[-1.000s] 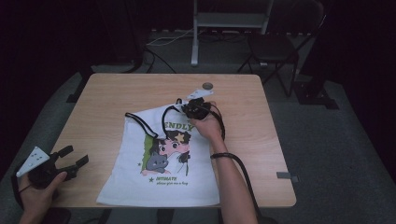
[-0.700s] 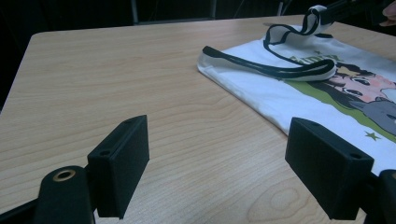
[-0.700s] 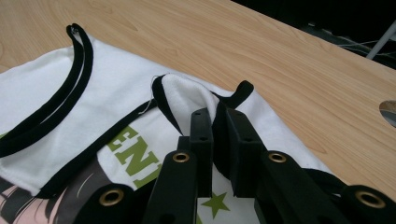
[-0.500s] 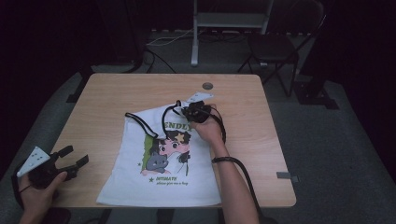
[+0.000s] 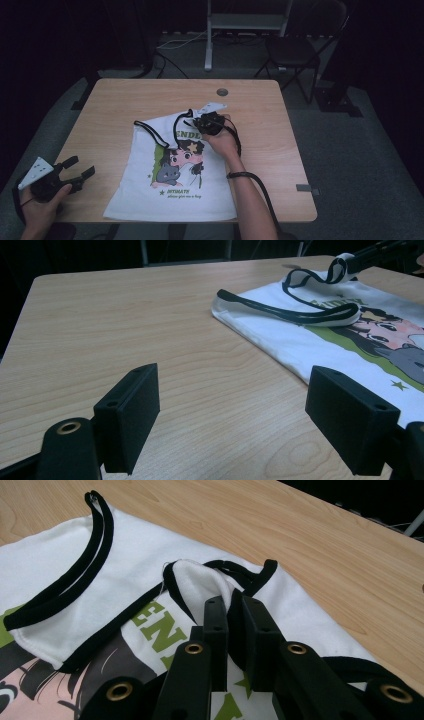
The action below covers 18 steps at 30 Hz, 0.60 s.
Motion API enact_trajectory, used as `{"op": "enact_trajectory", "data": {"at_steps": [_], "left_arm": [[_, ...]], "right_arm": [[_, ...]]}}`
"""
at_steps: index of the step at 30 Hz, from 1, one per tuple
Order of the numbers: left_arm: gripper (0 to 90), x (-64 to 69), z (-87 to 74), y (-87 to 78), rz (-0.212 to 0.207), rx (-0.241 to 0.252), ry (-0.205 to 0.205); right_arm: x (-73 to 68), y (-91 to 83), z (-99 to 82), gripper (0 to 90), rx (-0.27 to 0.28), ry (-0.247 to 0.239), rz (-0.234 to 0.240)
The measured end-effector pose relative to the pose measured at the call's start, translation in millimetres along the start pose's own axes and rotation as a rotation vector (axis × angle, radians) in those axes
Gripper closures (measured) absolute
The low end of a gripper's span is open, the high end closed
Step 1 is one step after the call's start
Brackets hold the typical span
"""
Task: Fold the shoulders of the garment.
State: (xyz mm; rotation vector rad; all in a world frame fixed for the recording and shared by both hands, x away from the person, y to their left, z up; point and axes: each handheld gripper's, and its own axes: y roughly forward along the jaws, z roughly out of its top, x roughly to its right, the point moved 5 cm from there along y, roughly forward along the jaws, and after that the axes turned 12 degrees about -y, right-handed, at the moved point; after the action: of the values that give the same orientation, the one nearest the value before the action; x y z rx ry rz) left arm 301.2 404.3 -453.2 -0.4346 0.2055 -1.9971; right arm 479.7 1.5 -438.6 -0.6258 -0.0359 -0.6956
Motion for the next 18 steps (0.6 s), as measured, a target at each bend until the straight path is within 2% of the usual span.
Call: {"op": "enact_trajectory", "data": {"at_steps": [18], "left_arm": [[21.2,0.3,0.0,0.1,0.001,0.000,0.002]], "right_arm": [[-7.0,-2.1,-2.1,82.1,0.002,-0.004,0.007]]}}
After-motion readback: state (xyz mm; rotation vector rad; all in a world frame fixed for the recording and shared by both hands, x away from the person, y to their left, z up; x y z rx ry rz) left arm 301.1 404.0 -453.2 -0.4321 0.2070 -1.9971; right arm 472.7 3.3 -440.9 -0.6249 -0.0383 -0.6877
